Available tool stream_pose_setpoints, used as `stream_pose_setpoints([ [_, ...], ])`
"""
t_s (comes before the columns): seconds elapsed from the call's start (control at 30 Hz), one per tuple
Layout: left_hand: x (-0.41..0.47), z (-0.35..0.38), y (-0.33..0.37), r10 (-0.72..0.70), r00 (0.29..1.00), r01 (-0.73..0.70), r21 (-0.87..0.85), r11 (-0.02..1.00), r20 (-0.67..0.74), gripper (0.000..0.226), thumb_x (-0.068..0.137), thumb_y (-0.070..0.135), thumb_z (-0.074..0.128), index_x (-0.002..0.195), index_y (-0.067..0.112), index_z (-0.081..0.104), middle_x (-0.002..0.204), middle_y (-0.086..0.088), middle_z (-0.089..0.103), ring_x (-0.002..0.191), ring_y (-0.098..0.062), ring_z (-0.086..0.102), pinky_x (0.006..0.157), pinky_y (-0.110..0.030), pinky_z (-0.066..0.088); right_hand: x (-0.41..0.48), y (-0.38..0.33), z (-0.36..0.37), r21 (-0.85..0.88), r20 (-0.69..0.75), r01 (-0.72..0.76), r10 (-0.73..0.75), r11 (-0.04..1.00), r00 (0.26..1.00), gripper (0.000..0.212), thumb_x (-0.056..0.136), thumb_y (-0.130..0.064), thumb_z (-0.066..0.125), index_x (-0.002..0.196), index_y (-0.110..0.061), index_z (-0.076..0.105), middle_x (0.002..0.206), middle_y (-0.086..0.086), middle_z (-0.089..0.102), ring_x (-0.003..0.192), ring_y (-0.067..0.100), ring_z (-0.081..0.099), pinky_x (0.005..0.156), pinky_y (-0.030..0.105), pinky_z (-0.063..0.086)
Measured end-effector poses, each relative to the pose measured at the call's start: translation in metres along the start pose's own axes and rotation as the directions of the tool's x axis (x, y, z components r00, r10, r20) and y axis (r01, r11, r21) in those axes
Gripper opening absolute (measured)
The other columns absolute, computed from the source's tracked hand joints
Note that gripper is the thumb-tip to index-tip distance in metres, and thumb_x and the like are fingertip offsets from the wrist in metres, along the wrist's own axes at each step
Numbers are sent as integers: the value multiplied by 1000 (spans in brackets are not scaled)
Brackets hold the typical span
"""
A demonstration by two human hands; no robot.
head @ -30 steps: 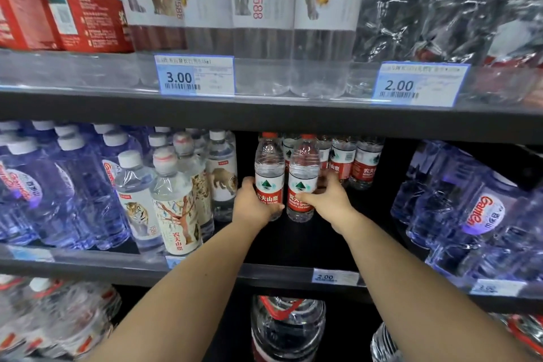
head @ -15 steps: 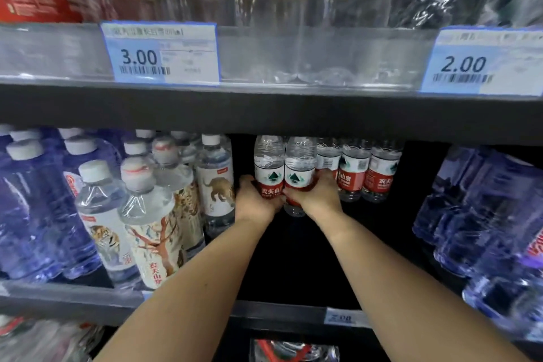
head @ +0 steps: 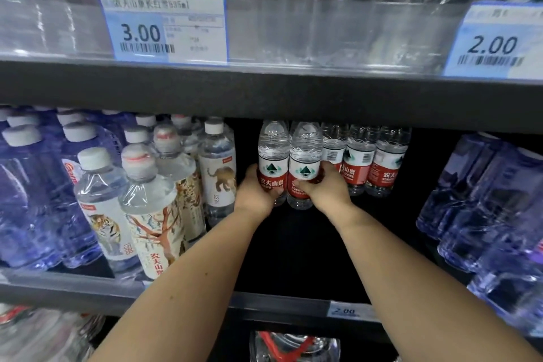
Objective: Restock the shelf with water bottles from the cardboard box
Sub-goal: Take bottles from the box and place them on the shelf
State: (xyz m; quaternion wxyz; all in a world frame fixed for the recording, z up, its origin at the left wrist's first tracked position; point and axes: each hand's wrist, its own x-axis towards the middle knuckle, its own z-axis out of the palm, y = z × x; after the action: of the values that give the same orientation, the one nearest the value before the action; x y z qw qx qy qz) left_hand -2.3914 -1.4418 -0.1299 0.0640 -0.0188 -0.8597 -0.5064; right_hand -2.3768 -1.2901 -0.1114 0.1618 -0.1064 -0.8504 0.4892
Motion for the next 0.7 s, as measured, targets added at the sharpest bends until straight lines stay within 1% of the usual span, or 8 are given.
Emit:
stream_pose_setpoints([
  [0.13,-5,-4,2,-29,999,28,23,999,19,66,81,19,76,136,9,41,126,-10,63,117,-28,59,93,-29,44,-7,-1,-2,32,17,-32,31,999,999,63,75,-19,81,131,-14,52,128,3,62,118,21,57,97,30,45],
  [0.2,-13,-9,7,-39,999,38,29,999,30,68,80,16,76,137,6,41,128,-12,61,120,-29,57,91,-26,41,-12,-1,-7,-10,23,-62,62,998,998,57,75,-18,80,126,-12,56,121,5,65,111,23,61,89,29,48],
  [0.27,-24,-16,14,-31,999,29,60,998,28,69,80,14,76,138,4,41,130,-14,59,122,-30,55,92,-25,40,-23,-3,-16,-115,61,-91,99,989,993,45,76,-18,78,117,-9,60,110,7,67,101,23,64,79,26,47],
  [0.4,-47,-27,27,27,1000,-27,149,988,4,66,77,20,77,134,4,47,124,-18,62,116,-34,58,95,-34,48,-54,-18,-37,-267,132,-10,46,964,990,36,78,-17,73,112,-14,61,103,0,65,91,16,60,76,24,45],
  [0.5,-65,-36,39,104,994,-111,241,964,41,56,76,16,70,130,11,53,119,-16,63,113,-32,59,97,-38,50,-80,-40,-56,-338,155,60,-7,939,988,39,78,-18,74,115,-18,61,106,-2,62,98,17,61,81,26,50],
  [0.57,-87,-48,56,197,975,-221,376,900,100,49,77,12,63,126,14,57,120,-15,60,114,-33,56,97,-42,48,-101,-55,-71,-427,174,130,-60,895,983,41,77,-20,74,116,-20,61,114,-1,64,106,20,60,89,30,51],
  [0.63,-113,-62,74,288,943,-333,510,793,168,43,79,13,58,121,15,59,120,-13,58,114,-33,52,96,-46,47,-125,-69,-85,-529,201,201,-109,824,974,43,77,-23,73,118,-22,60,120,1,62,112,22,57,95,35,49],
  [0.7,-143,-77,92,327,916,-399,624,672,234,39,82,17,56,121,14,56,120,-10,55,114,-33,48,93,-48,46,-152,-80,-98,-616,236,272,-156,739,959,41,79,-25,71,118,-22,58,122,2,60,115,25,52,96,37,46],
])
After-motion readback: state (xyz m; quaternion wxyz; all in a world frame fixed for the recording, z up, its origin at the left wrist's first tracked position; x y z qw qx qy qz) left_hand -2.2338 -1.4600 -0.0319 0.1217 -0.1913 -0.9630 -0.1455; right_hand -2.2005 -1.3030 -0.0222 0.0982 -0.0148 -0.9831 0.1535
